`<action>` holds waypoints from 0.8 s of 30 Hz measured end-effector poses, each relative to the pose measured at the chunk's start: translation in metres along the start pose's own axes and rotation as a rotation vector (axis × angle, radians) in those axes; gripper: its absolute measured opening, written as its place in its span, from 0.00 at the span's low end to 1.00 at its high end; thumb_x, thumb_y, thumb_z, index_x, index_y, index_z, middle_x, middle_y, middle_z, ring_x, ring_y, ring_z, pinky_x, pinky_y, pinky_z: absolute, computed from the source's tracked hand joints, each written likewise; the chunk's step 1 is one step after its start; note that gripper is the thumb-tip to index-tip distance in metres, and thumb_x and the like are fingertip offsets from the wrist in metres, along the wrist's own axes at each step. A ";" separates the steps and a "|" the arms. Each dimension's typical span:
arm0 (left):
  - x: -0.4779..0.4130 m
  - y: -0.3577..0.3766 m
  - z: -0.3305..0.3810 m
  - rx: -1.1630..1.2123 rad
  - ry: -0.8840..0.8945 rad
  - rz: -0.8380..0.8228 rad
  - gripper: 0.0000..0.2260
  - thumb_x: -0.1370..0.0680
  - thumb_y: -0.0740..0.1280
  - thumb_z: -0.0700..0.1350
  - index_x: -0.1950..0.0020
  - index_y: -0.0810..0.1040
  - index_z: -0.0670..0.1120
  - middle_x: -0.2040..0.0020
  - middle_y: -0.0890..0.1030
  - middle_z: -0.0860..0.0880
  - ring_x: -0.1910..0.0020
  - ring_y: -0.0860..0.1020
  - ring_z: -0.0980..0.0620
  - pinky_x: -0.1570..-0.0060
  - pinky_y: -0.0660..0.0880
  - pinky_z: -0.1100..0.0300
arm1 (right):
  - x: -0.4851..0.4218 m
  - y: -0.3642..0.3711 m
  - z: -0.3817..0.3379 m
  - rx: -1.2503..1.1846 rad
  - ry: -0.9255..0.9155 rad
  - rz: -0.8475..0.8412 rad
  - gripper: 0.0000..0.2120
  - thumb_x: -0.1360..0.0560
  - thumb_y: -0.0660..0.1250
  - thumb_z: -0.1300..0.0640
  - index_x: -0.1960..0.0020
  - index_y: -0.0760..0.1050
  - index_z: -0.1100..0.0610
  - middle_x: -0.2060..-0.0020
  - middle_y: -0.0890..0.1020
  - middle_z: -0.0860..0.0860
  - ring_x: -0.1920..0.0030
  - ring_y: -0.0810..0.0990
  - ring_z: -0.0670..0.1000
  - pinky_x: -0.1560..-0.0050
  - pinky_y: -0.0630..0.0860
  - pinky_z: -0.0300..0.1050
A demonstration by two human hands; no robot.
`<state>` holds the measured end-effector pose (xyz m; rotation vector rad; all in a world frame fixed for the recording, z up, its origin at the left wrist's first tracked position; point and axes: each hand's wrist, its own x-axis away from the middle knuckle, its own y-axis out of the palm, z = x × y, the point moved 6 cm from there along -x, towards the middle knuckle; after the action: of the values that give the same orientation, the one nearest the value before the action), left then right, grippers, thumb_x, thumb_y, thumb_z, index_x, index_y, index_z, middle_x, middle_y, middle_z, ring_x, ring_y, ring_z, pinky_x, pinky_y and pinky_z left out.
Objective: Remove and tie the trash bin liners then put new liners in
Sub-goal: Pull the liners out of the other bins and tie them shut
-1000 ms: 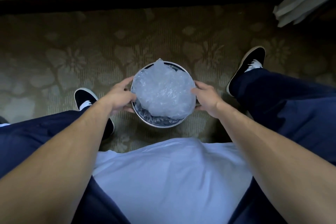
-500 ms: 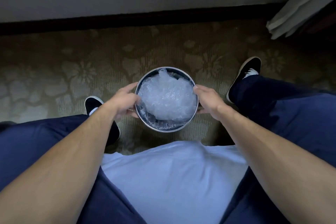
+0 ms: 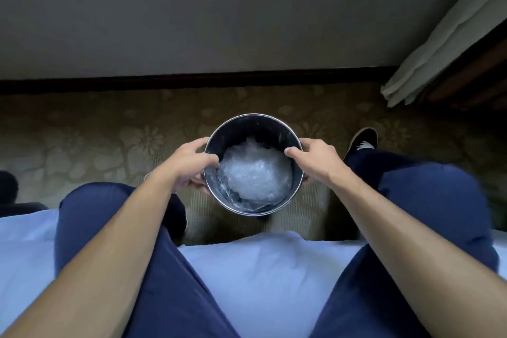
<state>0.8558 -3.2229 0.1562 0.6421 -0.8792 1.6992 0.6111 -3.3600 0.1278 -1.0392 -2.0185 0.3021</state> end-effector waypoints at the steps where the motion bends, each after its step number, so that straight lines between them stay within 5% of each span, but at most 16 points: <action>1: 0.009 -0.002 0.006 -0.016 0.018 0.004 0.23 0.26 0.66 0.38 0.36 0.76 0.60 0.50 0.85 0.39 0.60 0.85 0.37 0.56 0.83 0.38 | 0.007 -0.005 -0.007 0.034 -0.014 0.021 0.16 0.30 0.64 0.40 0.47 0.82 0.45 0.57 0.85 0.45 0.58 0.85 0.49 0.59 0.86 0.51; 4: 0.036 -0.011 0.026 -0.063 0.081 0.015 0.18 0.26 0.67 0.41 0.42 0.80 0.60 0.52 0.85 0.37 0.64 0.84 0.38 0.60 0.83 0.43 | 0.029 -0.023 -0.028 0.105 -0.044 0.067 0.18 0.29 0.65 0.39 0.48 0.83 0.47 0.59 0.86 0.47 0.60 0.86 0.51 0.56 0.85 0.51; 8: 0.072 -0.023 0.051 -0.063 0.175 0.050 0.16 0.26 0.67 0.39 0.43 0.81 0.56 0.55 0.84 0.39 0.67 0.83 0.39 0.63 0.82 0.45 | 0.060 -0.055 -0.061 0.215 -0.090 0.147 0.16 0.26 0.65 0.40 0.49 0.83 0.49 0.62 0.85 0.47 0.63 0.83 0.47 0.64 0.80 0.41; 12: 0.103 -0.035 0.081 -0.040 0.273 0.108 0.14 0.25 0.68 0.40 0.44 0.82 0.56 0.57 0.85 0.40 0.68 0.83 0.39 0.62 0.83 0.39 | 0.087 -0.092 -0.100 0.250 -0.166 0.248 0.13 0.27 0.67 0.41 0.47 0.84 0.45 0.61 0.85 0.45 0.60 0.82 0.46 0.63 0.76 0.40; 19: 0.105 -0.053 0.150 0.081 0.375 0.166 0.11 0.25 0.69 0.42 0.44 0.81 0.54 0.53 0.84 0.40 0.70 0.81 0.43 0.66 0.82 0.48 | 0.067 -0.140 -0.145 -0.029 -0.254 0.337 0.13 0.29 0.68 0.43 0.47 0.79 0.47 0.56 0.84 0.44 0.56 0.83 0.48 0.58 0.85 0.49; 24: 0.056 -0.057 0.183 0.146 0.377 0.172 0.12 0.26 0.67 0.43 0.43 0.82 0.51 0.50 0.82 0.42 0.69 0.82 0.40 0.59 0.83 0.41 | 0.006 -0.144 -0.154 -0.204 -0.254 0.247 0.16 0.29 0.69 0.50 0.42 0.80 0.42 0.50 0.84 0.47 0.52 0.85 0.52 0.62 0.86 0.52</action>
<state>0.8928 -3.3308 0.3199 0.3294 -0.5585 1.9702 0.6449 -3.4687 0.3049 -1.4453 -2.1804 0.3792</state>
